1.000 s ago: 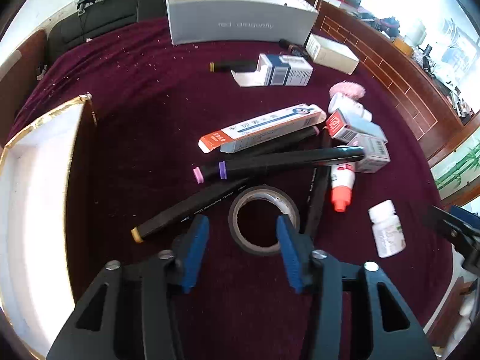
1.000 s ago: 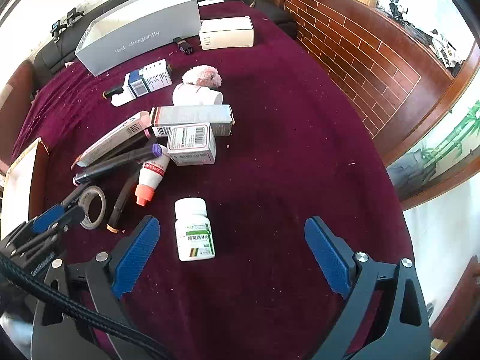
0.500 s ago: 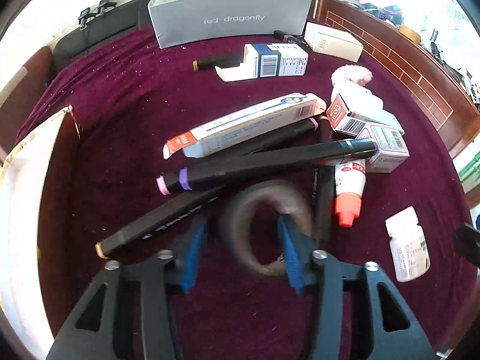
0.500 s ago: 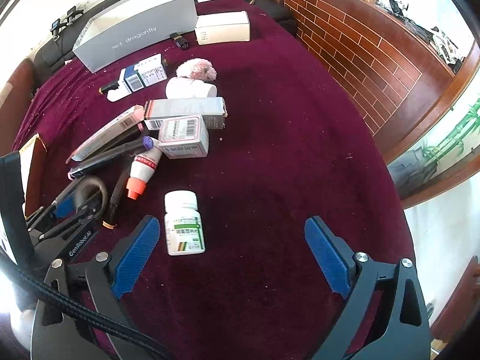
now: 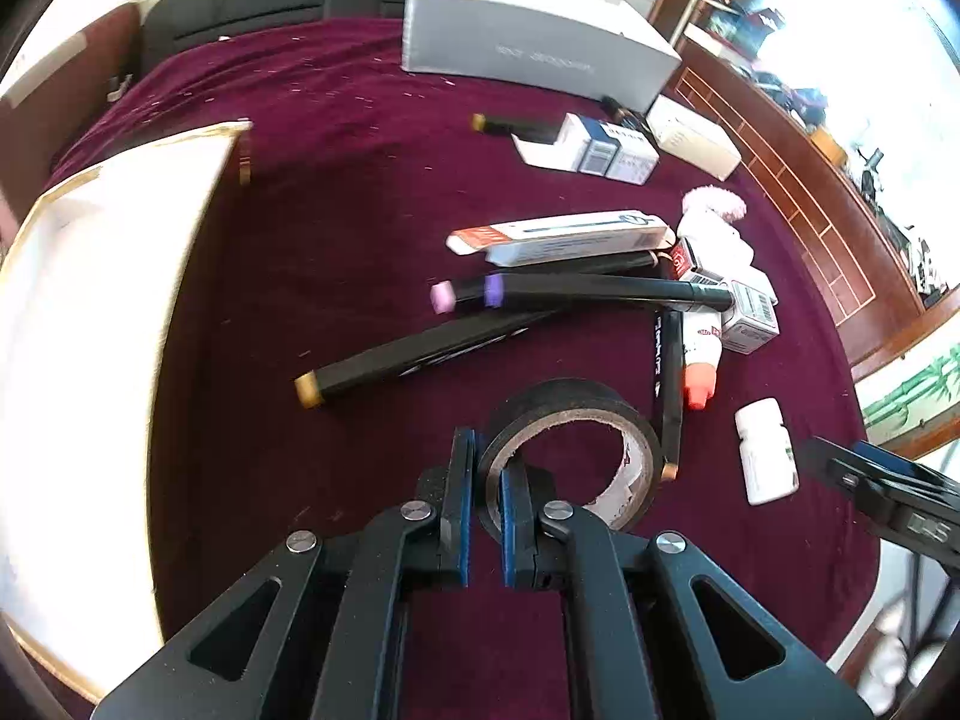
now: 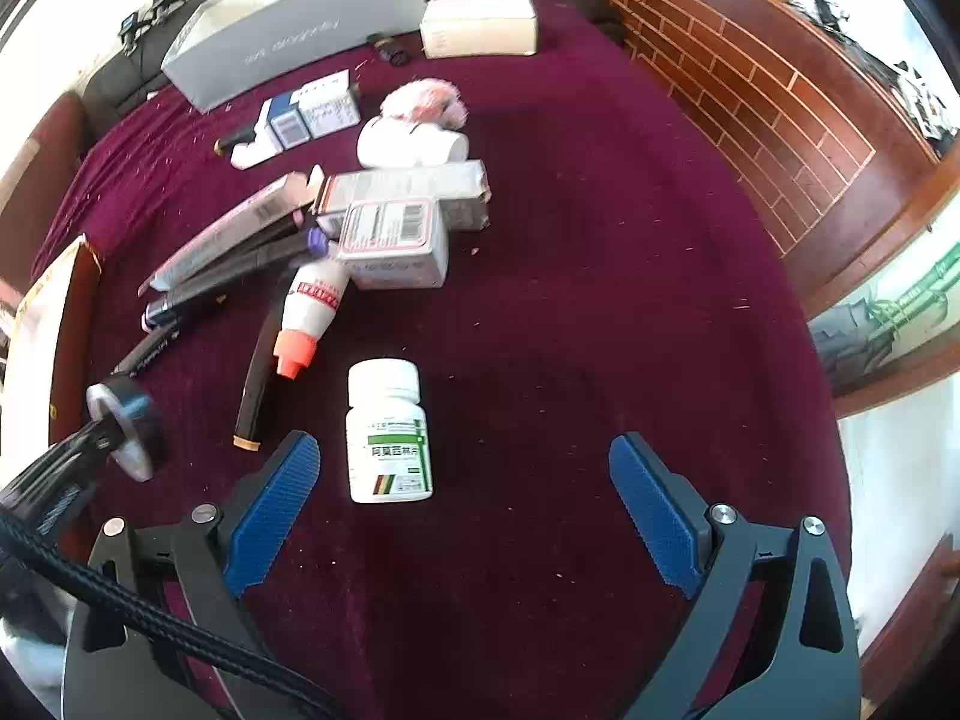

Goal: Organize objects
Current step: 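Grasp white pill bottle with right tool while left tool holds tape roll, then carry tape roll and pill bottle into white tray, opening both tools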

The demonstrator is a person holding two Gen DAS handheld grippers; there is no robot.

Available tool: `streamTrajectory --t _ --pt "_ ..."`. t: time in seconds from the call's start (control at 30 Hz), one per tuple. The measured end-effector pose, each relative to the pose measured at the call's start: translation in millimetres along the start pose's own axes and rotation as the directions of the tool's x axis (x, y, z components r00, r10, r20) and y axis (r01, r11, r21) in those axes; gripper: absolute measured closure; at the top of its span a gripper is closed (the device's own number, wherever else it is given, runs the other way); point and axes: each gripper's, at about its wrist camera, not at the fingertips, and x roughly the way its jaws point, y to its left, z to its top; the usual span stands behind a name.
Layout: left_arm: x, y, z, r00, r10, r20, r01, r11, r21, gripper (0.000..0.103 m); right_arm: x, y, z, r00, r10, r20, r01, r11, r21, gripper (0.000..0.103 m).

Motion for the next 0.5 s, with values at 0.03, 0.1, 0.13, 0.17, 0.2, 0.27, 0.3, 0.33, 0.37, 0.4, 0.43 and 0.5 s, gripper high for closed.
streamTrajectory --t 0.03,0.1,0.13,0.17,0.2,0.27,0.3,0.33,0.37,0.4,0.43,0.5 --pt "-5 2 -2 1.0 0.005 0.007 -0.005 1.0 -0.001 0.098 3 3 0 1.0 -0.002 -0.007 0.002 1.0 -0.014 0.005" --pt "-12 3 -5 1.0 0.02 0.013 -0.02 1.0 0.009 0.098 9 8 1 1.0 -0.01 -0.015 0.01 0.999 -0.035 0.005" --pt "-12 3 -5 1.0 0.021 0.013 -0.021 1.0 0.007 0.098 12 11 1 1.0 -0.016 -0.019 0.015 0.999 -0.049 0.005" --pt "-13 4 -6 1.0 0.017 0.01 -0.017 1.0 0.003 0.098 15 15 2 0.999 -0.025 -0.023 0.024 0.998 -0.063 0.008" --pt "-14 4 -6 1.0 0.014 0.006 -0.014 1.0 0.0 0.098 18 19 2 0.999 -0.034 -0.026 0.032 0.997 -0.076 0.01" --pt "-17 6 -8 1.0 0.016 0.001 -0.016 1.0 -0.005 0.098 26 27 3 0.998 -0.057 -0.041 0.052 0.993 -0.109 0.028" --pt "-17 6 -9 1.0 0.016 -0.002 -0.016 1.0 -0.006 0.098 29 29 3 0.997 -0.064 -0.048 0.058 0.991 -0.12 0.037" --pt "-20 6 -10 1.0 0.02 -0.002 -0.02 1.0 -0.007 0.098 34 32 2 0.996 -0.07 -0.062 0.061 0.989 -0.134 0.054" --pt "-22 7 -11 1.0 0.026 0.001 -0.026 1.0 -0.005 0.098 36 34 1 0.995 -0.066 -0.076 0.055 0.989 -0.139 0.067" --pt "-25 9 -11 1.0 0.031 0.004 -0.031 1.0 -0.005 0.098 40 35 0 0.994 -0.057 -0.092 0.044 0.989 -0.14 0.072" --pt "-28 11 -12 0.999 0.031 0.007 -0.031 0.999 -0.007 0.098 39 35 -1 0.995 -0.058 -0.086 0.045 0.989 -0.141 0.072" --pt "-35 16 -12 0.999 0.039 0.017 -0.038 0.999 -0.013 0.098 38 34 -2 0.995 -0.033 -0.093 0.02 0.99 -0.137 0.072"
